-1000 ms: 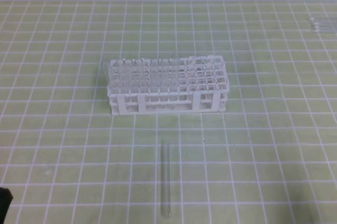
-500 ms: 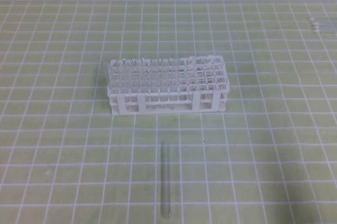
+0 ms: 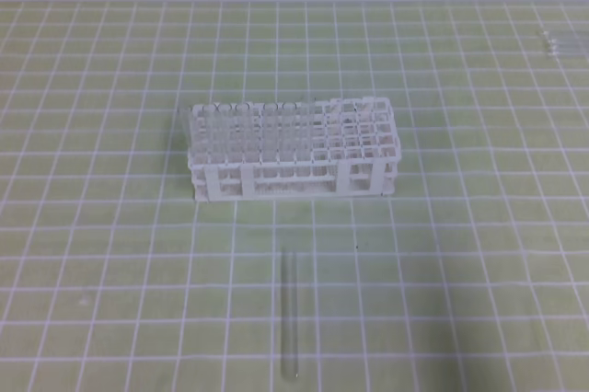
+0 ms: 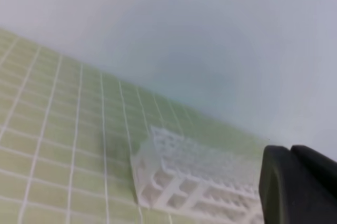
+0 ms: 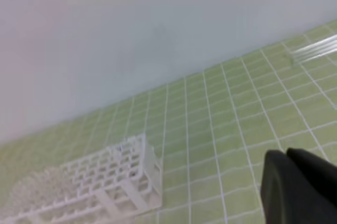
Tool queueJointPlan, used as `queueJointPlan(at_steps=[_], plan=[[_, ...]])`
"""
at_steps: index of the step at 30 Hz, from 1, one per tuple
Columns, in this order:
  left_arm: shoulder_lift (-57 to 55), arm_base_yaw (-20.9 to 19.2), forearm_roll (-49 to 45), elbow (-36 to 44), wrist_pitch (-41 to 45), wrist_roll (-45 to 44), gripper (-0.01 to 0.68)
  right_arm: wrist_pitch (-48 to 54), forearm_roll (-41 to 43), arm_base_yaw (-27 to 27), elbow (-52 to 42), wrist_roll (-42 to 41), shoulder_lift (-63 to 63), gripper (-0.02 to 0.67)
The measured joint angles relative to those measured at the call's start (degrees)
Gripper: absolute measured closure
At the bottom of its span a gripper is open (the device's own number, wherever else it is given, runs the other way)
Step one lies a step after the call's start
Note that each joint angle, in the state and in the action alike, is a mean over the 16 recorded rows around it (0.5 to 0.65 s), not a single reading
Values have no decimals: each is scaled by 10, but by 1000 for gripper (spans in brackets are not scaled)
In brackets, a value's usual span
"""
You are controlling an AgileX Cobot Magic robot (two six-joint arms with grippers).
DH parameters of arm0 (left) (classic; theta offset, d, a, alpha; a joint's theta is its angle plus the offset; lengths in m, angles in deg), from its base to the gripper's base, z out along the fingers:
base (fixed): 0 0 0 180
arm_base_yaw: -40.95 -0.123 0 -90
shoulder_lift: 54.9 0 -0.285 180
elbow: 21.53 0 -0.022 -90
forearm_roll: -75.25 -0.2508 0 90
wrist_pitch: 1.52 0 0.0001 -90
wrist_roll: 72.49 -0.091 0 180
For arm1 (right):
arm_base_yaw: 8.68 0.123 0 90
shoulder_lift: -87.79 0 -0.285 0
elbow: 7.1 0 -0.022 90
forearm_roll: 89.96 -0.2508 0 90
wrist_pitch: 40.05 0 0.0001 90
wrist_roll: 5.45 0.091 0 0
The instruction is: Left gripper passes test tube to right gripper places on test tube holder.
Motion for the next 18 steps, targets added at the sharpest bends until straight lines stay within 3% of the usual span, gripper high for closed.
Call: queueJointPlan(at_steps=[12, 18], plan=[[-301, 9, -7, -190, 199, -38, 673, 192, 80, 0, 176, -16, -201, 665], [-435, 68, -14, -254, 231, -36, 673, 231, 84, 0, 197, -36, -249, 665]])
